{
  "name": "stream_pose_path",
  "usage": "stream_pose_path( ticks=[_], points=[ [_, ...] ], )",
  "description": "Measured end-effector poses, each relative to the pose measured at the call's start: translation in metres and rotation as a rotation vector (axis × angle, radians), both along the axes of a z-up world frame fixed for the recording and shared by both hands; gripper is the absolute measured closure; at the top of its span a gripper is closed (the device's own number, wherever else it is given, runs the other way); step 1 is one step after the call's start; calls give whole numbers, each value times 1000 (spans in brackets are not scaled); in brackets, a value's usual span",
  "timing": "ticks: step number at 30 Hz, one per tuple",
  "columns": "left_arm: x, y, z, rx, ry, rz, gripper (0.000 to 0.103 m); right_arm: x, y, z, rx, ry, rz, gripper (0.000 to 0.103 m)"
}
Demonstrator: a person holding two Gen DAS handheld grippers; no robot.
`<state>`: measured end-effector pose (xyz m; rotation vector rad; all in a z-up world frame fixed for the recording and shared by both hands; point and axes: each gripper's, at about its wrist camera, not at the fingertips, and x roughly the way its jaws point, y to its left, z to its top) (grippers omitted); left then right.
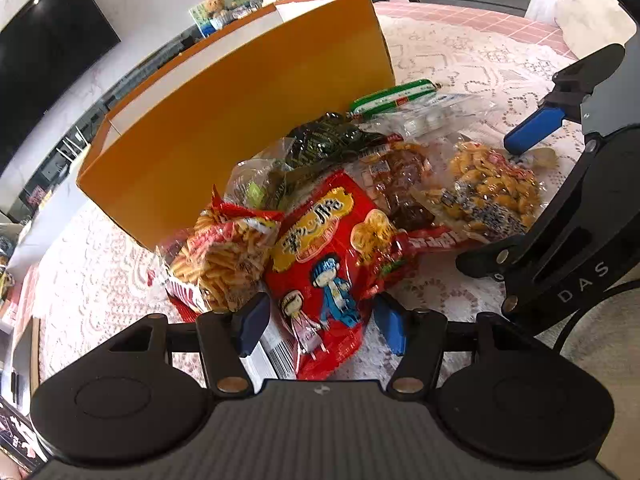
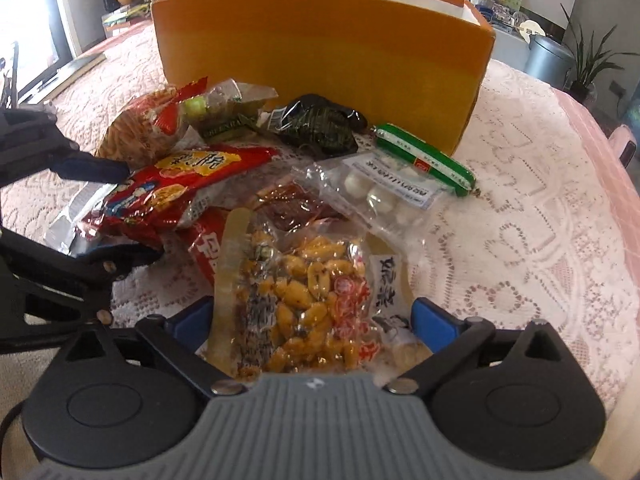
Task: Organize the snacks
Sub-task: 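Grasp the red chip bag with the left tool while the right tool grasps the peanut bag, then lift both held bags up and carry them over the orange box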
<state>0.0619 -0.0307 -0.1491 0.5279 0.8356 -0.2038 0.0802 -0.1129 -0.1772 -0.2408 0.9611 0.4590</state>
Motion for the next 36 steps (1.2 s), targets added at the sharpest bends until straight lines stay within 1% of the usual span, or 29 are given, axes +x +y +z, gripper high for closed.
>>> stream_pose_path(
  ticks=[3, 7, 8, 9, 10, 12, 13, 15, 17, 18, 22, 26, 29, 31, 34, 35, 36],
  points=[
    [2, 0, -1, 2, -14, 9, 33, 2, -2, -1, 21, -7, -11, 3],
    [5, 0, -2, -3, -19, 15, 34, 3, -2, -1, 23, -7, -10, 4],
    [6, 0, -2, -10, -16, 17, 38, 3, -3, -1, 23, -5, -9, 4],
    [5, 0, -1, -19, -14, 17, 40, 3, -3, -1, 22, -5, -7, 7],
    [4, 0, -1, -17, -17, 20, 41, 2, -3, 0, 22, -7, -1, 9],
    [1, -1, 0, -5, -29, 12, 49, -2, -1, 4, 22, -19, 20, 18],
    [-1, -3, 1, -1, -36, 8, 49, -5, 0, 6, 19, -28, 32, 21],
    [-4, -4, 3, 2, -53, 3, 50, -10, 1, 9, 12, -42, 48, 29],
    [-8, -4, 8, -7, -72, 3, 51, -13, 1, 12, 7, -48, 53, 33],
    [-9, -4, 10, -12, -79, 5, 54, -14, -1, 13, 8, -47, 50, 35],
    [-14, -5, 20, -32, -99, 8, 55, -15, -6, 17, 2, -26, 26, 39],
    [-21, -8, 28, -31, -120, 1, 57, -15, -14, 23, 30, -1, -16, 43],
    [-25, -8, 34, -39, -140, 6, 57, -15, -21, 29, 74, 23, -42, 43],
    [-25, -6, 38, -64, -141, 17, 58, -15, -26, 33, 119, 46, -61, 43],
    [-25, 0, 45, -121, -136, 46, 59, -17, -33, 40, 178, 69, -81, 44],
    [-25, 2, 47, -139, -132, 58, 60, -19, -36, 43, 196, 73, -85, 44],
    [-26, 4, 48, -151, -130, 67, 65, -20, -38, 46, 212, 75, -89, 44]
  ],
)
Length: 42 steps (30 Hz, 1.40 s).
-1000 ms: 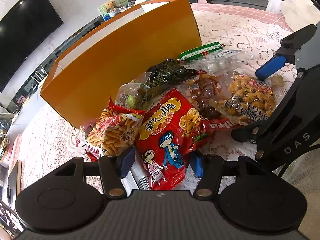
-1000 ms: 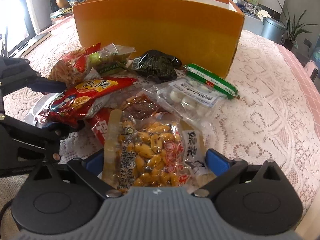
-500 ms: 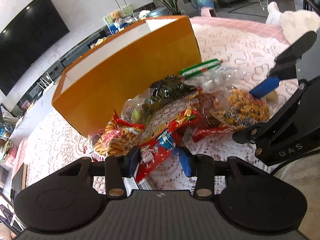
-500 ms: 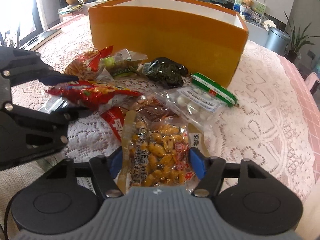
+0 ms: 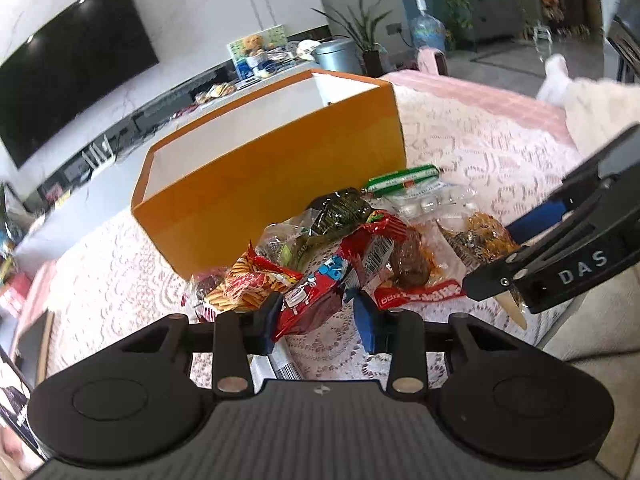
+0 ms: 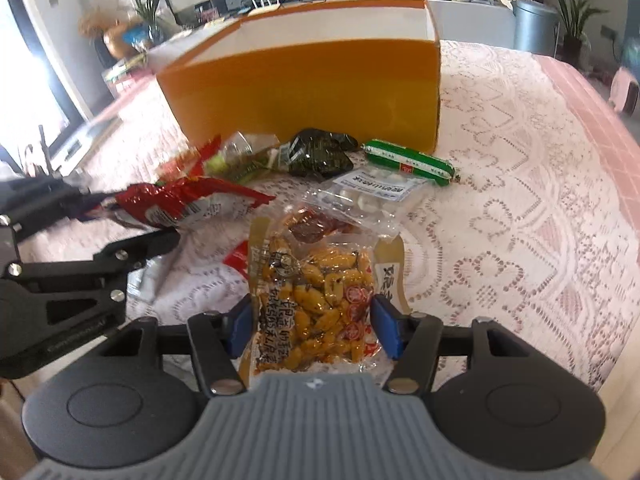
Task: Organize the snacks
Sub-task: 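Lift both held bags up and carry them over the orange box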
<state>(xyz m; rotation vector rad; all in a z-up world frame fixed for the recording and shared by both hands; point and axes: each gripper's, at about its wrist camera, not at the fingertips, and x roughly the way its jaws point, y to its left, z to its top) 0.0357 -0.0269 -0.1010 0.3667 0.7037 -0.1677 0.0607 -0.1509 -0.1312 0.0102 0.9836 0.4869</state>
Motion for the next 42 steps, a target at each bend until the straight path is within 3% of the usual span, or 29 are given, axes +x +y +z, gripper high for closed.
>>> stream_pose_path(
  ticks=[9, 14, 20, 42],
  points=[
    [-4, 11, 11, -80, -6, 37, 69, -11, -7, 24, 77, -26, 1, 44],
    [-8, 20, 24, -170, 3, 37, 70, -15, -9, 40, 124, -42, 11, 44],
    [-10, 32, 42, -252, -6, 74, 70, -22, -3, 62, 101, -135, 33, 46],
    [23, 39, 89, -238, -149, 134, 71, 18, 17, 102, 23, -341, 86, 46]
  ],
)
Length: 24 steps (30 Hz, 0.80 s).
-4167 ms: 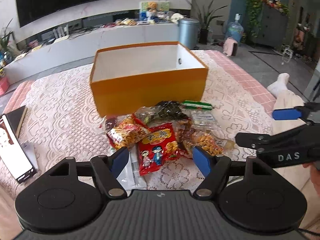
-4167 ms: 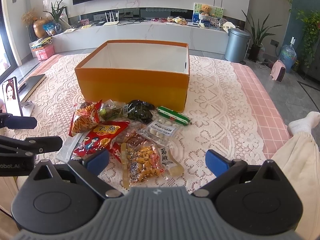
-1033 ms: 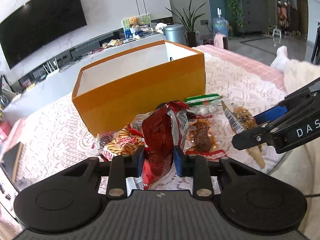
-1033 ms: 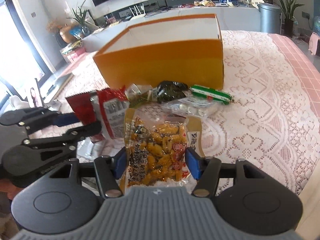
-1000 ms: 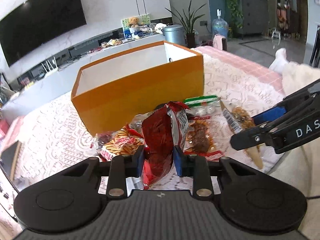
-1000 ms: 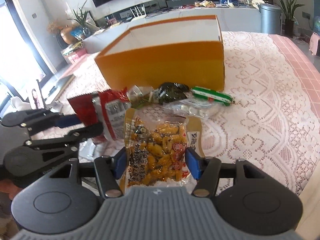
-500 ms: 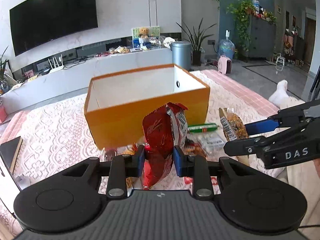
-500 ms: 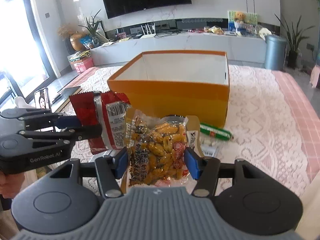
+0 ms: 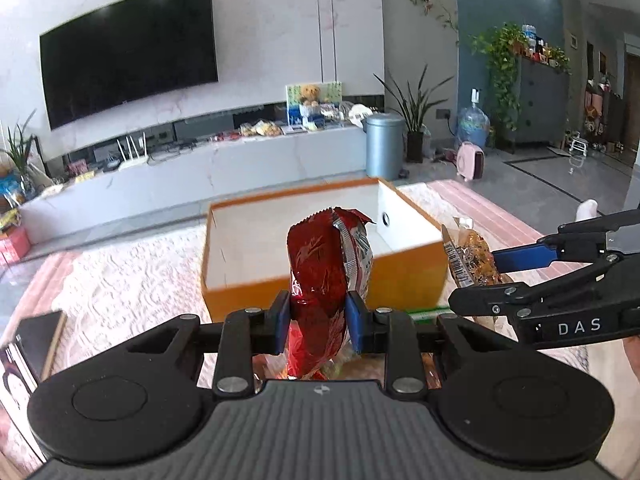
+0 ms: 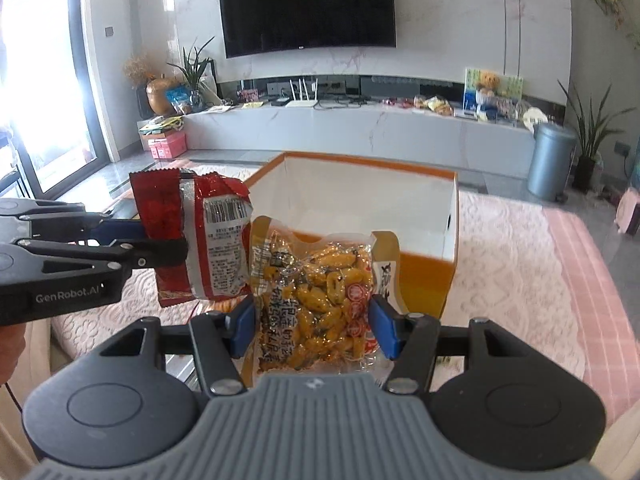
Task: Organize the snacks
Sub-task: 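Lift both held bags up and carry them over the orange box, then lower both bags into the box and open both tools to release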
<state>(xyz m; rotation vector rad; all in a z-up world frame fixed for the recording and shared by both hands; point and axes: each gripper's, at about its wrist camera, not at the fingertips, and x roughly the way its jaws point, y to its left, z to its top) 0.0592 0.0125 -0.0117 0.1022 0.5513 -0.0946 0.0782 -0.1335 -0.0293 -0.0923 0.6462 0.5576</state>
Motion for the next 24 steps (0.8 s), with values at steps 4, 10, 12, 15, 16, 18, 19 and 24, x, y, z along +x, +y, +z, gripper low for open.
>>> stream_pose_path(
  ticks=[4, 10, 12, 15, 16, 18, 19, 24],
  points=[
    [12, 2, 8, 6, -29, 23, 71, 16, 8, 9, 2, -38, 10, 46],
    [32, 2, 20, 26, -76, 57, 72, 51, 22, 17, 2, -56, 17, 46],
    [39, 1, 23, 45, -85, 75, 72, 62, 27, 19, 1, -66, 23, 46],
    [56, 2, 28, 53, -94, 96, 72, 83, 36, 22, 6, -67, 29, 46],
    [61, 4, 29, 43, -90, 100, 72, 91, 39, 22, 8, -65, 32, 46],
    [74, 10, 26, 24, -71, 110, 72, 106, 47, 20, -8, -68, 44, 46],
    [80, 13, 24, 18, -56, 118, 72, 111, 50, 18, -16, -69, 47, 46],
    [113, 36, 8, -76, 73, 142, 72, 142, 67, -2, -72, -29, 50, 46]
  ],
)
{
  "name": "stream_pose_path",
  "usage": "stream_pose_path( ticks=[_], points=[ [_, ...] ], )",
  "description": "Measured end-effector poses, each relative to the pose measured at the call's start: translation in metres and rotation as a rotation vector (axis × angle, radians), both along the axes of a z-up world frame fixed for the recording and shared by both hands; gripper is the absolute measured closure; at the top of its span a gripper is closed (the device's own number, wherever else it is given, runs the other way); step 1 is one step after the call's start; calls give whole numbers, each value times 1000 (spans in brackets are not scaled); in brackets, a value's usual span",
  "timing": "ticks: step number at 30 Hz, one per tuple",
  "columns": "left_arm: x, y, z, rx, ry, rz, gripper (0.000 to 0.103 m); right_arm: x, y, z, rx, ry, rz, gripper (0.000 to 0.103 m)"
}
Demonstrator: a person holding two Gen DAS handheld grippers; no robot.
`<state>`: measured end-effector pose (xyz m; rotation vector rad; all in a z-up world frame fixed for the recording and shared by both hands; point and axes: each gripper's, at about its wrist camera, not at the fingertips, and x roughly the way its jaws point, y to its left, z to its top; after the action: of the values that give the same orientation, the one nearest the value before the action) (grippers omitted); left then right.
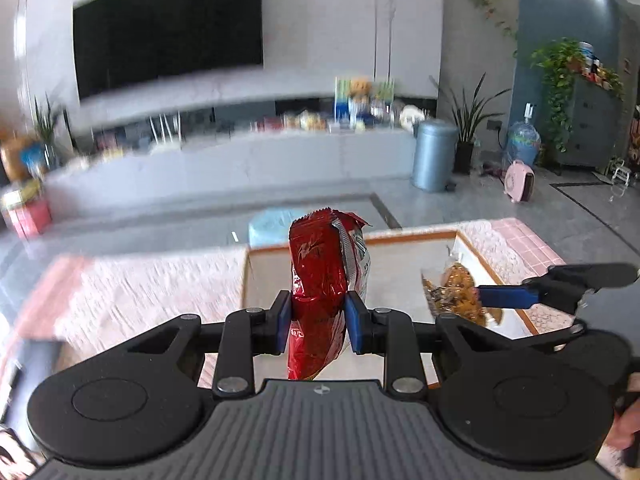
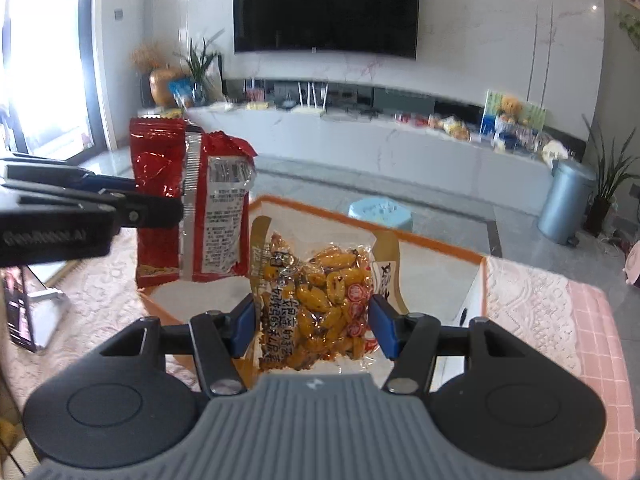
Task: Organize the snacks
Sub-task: 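Lower both bags into the box and open both tools to release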
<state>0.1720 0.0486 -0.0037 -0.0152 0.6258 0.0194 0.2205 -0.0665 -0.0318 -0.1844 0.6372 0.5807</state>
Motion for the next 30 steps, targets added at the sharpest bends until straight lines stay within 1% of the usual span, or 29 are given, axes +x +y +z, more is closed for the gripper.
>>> stream_pose_path(
  ticks=[2, 4, 6, 9, 11, 16, 20, 22, 26, 28, 30],
  points=[
    [12, 8, -9, -31, 53, 8, 72, 15, 6, -11, -12, 42, -7, 46],
    [20, 13, -20, -16, 101, 23, 72, 28, 11, -22, -22, 89, -9, 46],
    [26, 15, -26, 11, 123, 25, 72, 40, 14, -31, -15, 139, -14, 46],
    [39, 20, -35, -13, 189, 22, 72, 50, 18, -41, -21, 183, -13, 46],
    [47, 23, -43, -22, 222, 19, 72, 59, 24, -48, -45, 213, 2, 46],
    [62, 22, -57, 5, 294, 19, 73, 79, 31, -69, -49, 357, 12, 46],
    [65, 25, -63, 24, 321, 22, 73, 85, 37, -79, -65, 408, 15, 46],
    [66, 25, -63, 32, 324, 21, 73, 90, 39, -81, -49, 439, 15, 46],
    [68, 20, -62, 55, 332, 25, 72, 96, 44, -83, -60, 478, 11, 43],
    [69, 19, -60, 61, 331, 34, 72, 96, 49, -83, -65, 490, 21, 46],
    [69, 19, -59, 65, 333, 42, 71, 96, 52, -82, -74, 486, 21, 45]
  ],
)
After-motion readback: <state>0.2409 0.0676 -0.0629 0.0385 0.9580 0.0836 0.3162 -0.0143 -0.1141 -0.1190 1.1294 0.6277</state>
